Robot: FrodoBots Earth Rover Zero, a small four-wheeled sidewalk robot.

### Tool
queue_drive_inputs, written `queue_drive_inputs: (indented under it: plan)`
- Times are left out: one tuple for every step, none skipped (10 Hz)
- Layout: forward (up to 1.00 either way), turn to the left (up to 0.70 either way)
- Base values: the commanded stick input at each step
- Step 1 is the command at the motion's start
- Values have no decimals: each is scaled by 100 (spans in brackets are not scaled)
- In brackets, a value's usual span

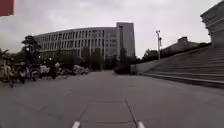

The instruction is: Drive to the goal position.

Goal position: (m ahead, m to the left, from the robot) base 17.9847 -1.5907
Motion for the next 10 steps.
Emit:
queue_drive_inputs:
  plan:
    - [60, 0]
    - [60, 0]
    - [60, 0]
    - [60, 0]
    - [60, 0]
    - [60, 0]
    - [60, 0]
    - [60, 0]
    - [60, 0]
    - [60, 0]
